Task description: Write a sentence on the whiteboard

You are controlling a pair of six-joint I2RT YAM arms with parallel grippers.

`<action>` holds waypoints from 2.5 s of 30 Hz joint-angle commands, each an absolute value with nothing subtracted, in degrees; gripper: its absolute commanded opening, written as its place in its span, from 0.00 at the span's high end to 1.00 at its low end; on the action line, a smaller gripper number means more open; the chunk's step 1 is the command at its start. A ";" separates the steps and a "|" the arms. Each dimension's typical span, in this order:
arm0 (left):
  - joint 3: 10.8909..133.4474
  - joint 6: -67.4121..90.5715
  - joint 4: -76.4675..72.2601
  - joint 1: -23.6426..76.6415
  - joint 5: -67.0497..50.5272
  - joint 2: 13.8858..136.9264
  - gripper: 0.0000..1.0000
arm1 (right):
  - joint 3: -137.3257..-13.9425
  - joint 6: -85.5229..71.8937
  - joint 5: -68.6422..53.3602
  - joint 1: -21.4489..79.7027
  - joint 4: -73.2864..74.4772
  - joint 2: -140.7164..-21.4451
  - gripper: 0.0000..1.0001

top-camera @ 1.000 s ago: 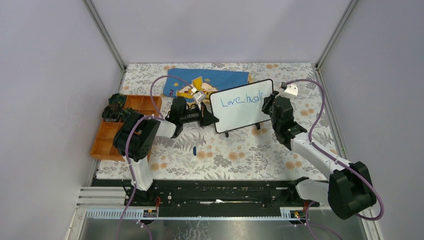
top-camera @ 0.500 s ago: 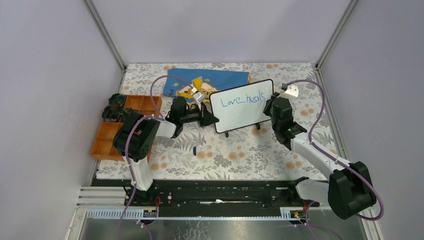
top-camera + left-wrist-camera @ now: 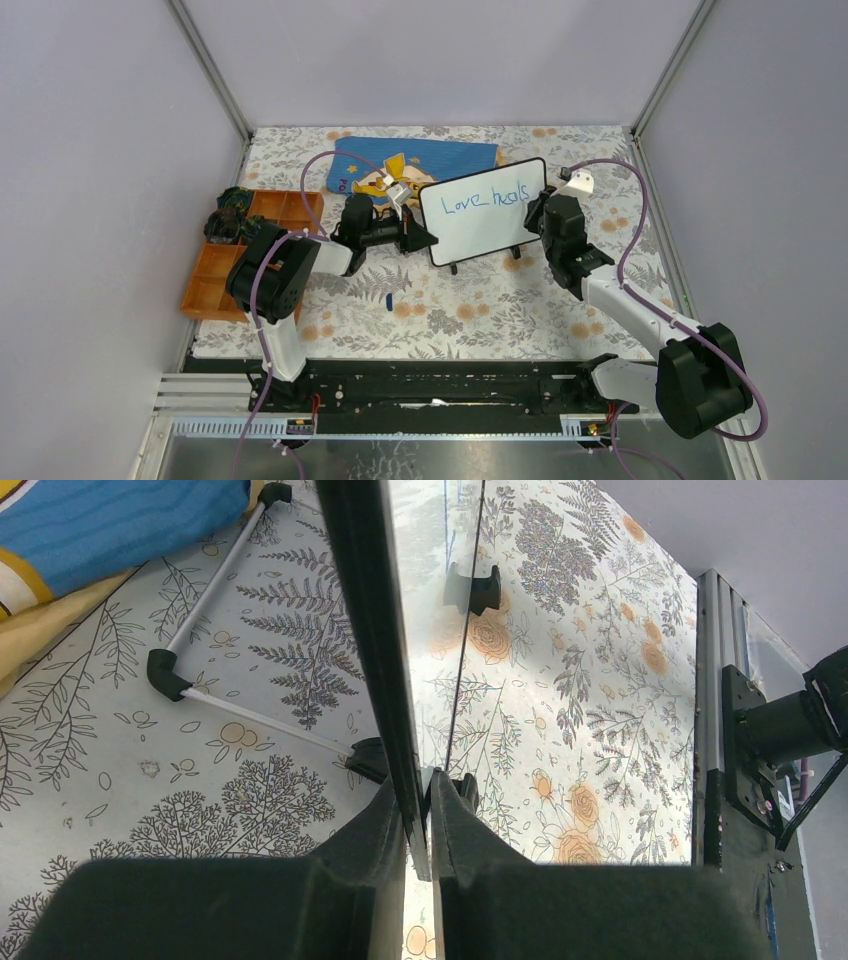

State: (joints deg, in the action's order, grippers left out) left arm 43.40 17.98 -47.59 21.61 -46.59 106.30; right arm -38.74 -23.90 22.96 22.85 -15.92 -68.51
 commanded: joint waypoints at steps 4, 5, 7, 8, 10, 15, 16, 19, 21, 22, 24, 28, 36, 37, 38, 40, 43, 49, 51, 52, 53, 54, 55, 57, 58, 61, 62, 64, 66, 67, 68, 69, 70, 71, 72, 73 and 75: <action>41.75 12.75 -37.23 22.76 -43.77 108.11 1.00 | -40.52 -25.40 17.78 22.63 -16.39 -68.08 1.00; 41.75 12.74 -37.14 22.76 -43.73 108.12 1.00 | -40.49 -25.57 18.33 22.67 -15.79 -67.66 1.00; 41.76 12.54 -36.97 22.77 -43.52 108.11 1.00 | -40.52 -25.87 20.17 22.62 -13.85 -66.06 1.00; 41.75 12.49 -36.92 22.74 -43.46 108.18 1.00 | -40.59 -26.05 21.34 22.65 -12.32 -64.86 1.00; 41.78 12.48 -36.91 22.83 -43.42 108.28 1.00 | -40.93 -25.80 22.47 22.68 -9.50 -62.16 1.00; 41.86 12.39 -36.52 22.80 -43.26 108.11 1.00 | -41.57 -23.37 21.31 23.80 -4.87 -55.03 1.00; 41.88 12.32 -36.48 22.82 -43.29 108.11 1.00 | -41.46 -22.77 20.64 24.42 -4.50 -53.29 1.00; 41.85 12.14 -36.18 22.81 -43.33 107.93 1.00 | -40.64 -20.15 19.66 27.58 -4.84 -49.70 1.00; 41.84 11.97 -36.04 22.77 -43.23 107.94 1.00 | -40.27 -17.95 19.68 31.76 -5.31 -48.41 1.00; 41.96 11.96 -35.85 22.81 -43.23 108.04 1.00 | -40.24 -16.62 20.10 34.15 -5.40 -48.15 1.00; 41.97 11.87 -35.61 22.83 -43.22 108.02 1.00 | -39.79 -13.47 22.62 39.12 -6.11 -47.97 1.00; 42.10 11.52 -35.01 22.79 -43.06 108.01 1.00 | -37.29 -10.35 24.87 46.09 -9.86 -48.79 1.00; 41.84 10.92 -34.46 22.83 -42.69 107.49 1.00 | -31.42 -8.30 29.22 53.99 -18.82 -51.81 1.00; 41.88 10.90 -34.38 22.73 -42.71 107.53 1.00 | -30.29 -7.23 30.20 55.08 -21.13 -51.59 1.00; 41.84 10.83 -34.30 22.77 -42.67 107.62 1.00 | -29.19 -6.19 31.59 55.99 -23.50 -51.37 1.00; 41.88 10.73 -34.21 22.78 -42.62 107.70 1.00 | -27.56 -4.41 34.07 57.04 -27.65 -51.75 1.00; 41.97 10.65 -34.02 22.81 -42.67 107.94 1.00 | -26.17 -3.21 36.16 57.13 -31.64 -54.14 1.00; 42.27 10.07 -33.23 22.84 -42.63 107.94 1.00 | -22.13 -5.40 36.46 57.13 -39.62 -55.21 1.00; 42.24 10.02 -33.21 22.78 -42.68 107.90 1.00 | -21.50 -5.95 35.51 57.13 -40.30 -55.03 1.00; 42.22 10.02 -33.22 22.78 -42.71 107.91 1.00 | -21.84 -6.13 34.90 57.13 -39.28 -54.94 1.00; 42.21 10.02 -33.21 22.83 -42.71 107.93 1.00 | -22.26 -6.17 34.60 57.11 -38.22 -55.01 1.00; 42.27 10.02 -33.16 22.84 -42.73 107.97 1.00 | -22.73 -6.19 34.17 57.07 -37.32 -55.16 1.00; 42.27 10.06 -33.17 22.85 -42.79 108.01 1.00 | -22.98 -5.88 33.66 57.12 -36.98 -55.33 1.00; 42.36 10.10 -33.15 22.85 -42.86 108.17 1.00 | -22.74 -5.51 32.90 57.08 -37.45 -55.75 1.00; 42.40 10.15 -33.21 22.85 -42.90 108.23 1.00 | -22.57 -5.46 32.55 57.12 -38.02 -56.06 1.00; 42.46 10.20 -33.17 22.84 -42.98 108.43 1.00 | -22.65 -6.23 31.30 57.12 -39.21 -57.77 1.00; 42.45 10.20 -33.19 22.92 -42.98 108.52 1.00 | -22.75 -6.77 30.76 57.13 -39.60 -58.75 1.00; 42.46 10.20 -33.22 22.94 -42.96 108.40 1.00 | -22.91 -8.07 29.10 57.13 -40.29 -60.22 1.00; 42.49 10.20 -33.12 22.94 -42.90 108.37 1.00 | -23.10 -9.52 27.63 57.13 -41.12 -61.98 1.00; 42.46 10.20 -33.13 22.94 -42.89 108.41 1.00 | -23.19 -10.44 27.22 57.13 -41.56 -62.89 1.00; 42.51 10.11 -33.09 22.94 -42.88 108.37 1.00 | -23.20 -11.13 26.87 57.13 -42.16 -63.84 1.00; 42.54 10.11 -33.13 22.93 -42.82 108.37 1.00 | -23.16 -11.69 26.83 57.13 -42.65 -64.83 1.00; 42.52 10.11 -33.13 22.94 -42.81 108.44 1.00 | -23.05 -12.58 27.55 57.13 -43.28 -65.75 1.00; 42.47 10.11 -33.11 22.94 -42.78 108.45 1.00 | -22.80 -13.35 28.42 57.11 -44.20 -66.55 1.00; 42.46 10.11 -33.02 22.94 -42.77 108.46 1.00 | -22.50 -13.68 29.00 57.17 -45.35 -67.28 1.00; 42.56 10.06 -33.01 22.95 -42.78 108.52 1.00 | -22.38 -13.89 29.35 57.13 -46.08 -67.79 1.00; 42.59 10.02 -32.92 23.02 -42.79 108.48 1.00 | -22.55 -14.27 29.74 57.11 -46.53 -68.63 1.00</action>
State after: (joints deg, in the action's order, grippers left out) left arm 44.31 15.66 -43.81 22.13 -46.04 105.34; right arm -21.30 -11.57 28.82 56.75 -40.10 -67.48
